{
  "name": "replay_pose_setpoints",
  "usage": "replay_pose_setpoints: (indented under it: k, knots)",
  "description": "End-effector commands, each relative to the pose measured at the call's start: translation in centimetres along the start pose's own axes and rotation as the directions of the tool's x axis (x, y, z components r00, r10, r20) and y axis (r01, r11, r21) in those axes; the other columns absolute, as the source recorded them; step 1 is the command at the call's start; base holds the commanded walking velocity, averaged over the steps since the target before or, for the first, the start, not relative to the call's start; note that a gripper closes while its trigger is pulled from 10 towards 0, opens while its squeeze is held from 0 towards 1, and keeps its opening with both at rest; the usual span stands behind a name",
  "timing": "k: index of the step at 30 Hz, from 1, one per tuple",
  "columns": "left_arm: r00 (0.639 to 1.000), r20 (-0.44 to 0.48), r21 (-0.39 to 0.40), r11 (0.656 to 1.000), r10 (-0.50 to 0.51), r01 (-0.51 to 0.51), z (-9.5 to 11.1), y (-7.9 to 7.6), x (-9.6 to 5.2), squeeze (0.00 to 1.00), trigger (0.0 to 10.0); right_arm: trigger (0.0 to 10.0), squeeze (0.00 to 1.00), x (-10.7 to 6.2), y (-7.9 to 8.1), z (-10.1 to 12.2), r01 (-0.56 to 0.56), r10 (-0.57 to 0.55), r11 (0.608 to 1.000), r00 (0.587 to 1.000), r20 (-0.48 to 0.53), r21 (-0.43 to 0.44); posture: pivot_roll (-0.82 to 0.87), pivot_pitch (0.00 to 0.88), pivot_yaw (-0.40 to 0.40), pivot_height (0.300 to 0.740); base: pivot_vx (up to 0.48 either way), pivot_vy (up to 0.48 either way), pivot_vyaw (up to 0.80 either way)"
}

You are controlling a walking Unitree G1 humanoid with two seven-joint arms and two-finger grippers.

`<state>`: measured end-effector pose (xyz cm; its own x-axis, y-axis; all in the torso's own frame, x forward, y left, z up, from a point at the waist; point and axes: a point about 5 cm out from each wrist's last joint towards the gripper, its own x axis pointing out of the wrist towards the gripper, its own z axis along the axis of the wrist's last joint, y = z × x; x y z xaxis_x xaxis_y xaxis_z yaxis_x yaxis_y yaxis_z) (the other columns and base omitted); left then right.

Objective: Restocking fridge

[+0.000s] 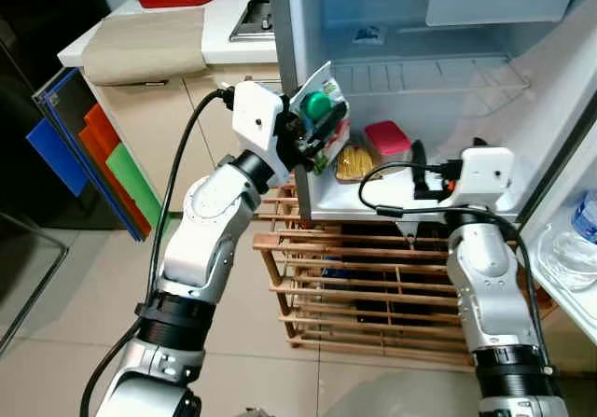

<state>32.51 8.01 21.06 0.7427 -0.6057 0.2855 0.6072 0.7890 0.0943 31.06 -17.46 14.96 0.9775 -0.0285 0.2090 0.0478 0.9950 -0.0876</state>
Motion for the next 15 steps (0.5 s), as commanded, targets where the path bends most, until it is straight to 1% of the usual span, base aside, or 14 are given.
replay_pose_setpoints:
  k: [1,2,6,12,14,15]
  knots:
    - [0.997,-0.062,0.018,0.999,0.049,-0.048,-1.1,1.0,-0.4,0.0,10.0,10.0,0.0,0.0,0.2,-0.1,-0.01,0.01,1.0,1.0,-0.012,0.018,-0.11,0.0,0.102,0.74,0.0,0.0,-0.57]
    - [0.997,-0.062,0.018,0.999,0.049,-0.048,-1.1,1.0,-0.4,0.0,10.0,10.0,0.0,0.0,0.2,-0.1,-0.01,0.01,1.0,1.0,-0.012,0.018,-0.11,0.0,0.102,0.74,0.0,0.0,-0.57]
    - [0.976,-0.164,0.023,0.99,0.142,-0.14,-3.1,2.6,-0.9,0.0,10.0,10.0,0.0,-0.2,0.2,-0.4,-0.013,0.013,1.0,1.0,-0.018,0.014,-0.11,0.0,0.099,0.732,0.0,0.0,-0.5]
    - [0.971,-0.192,0.04,0.989,0.144,-0.139,-3.8,3.1,-1.0,0.0,10.0,10.0,0.0,-0.3,0.1,-0.5,-0.019,0.019,1.0,1.0,-0.02,0.007,-0.12,0.0,0.098,0.732,0.0,0.0,0.0]
    - [0.966,-0.204,0.062,0.987,0.16,-0.15,-4.5,3.4,-1.4,0.0,10.0,10.0,0.0,-0.4,0.0,-0.5,-0.018,0.018,1.0,1.0,-0.018,0.009,-0.12,0.0,0.1,0.732,0.0,0.0,0.0]
    - [0.964,-0.209,0.044,0.986,0.167,-0.162,-5.2,3.5,-2.0,0.0,10.0,10.0,0.0,-0.7,-0.4,-0.8,-0.007,0.007,1.0,1.0,-0.027,0.007,-0.12,0.0,0.1,0.732,0.0,0.0,0.0]
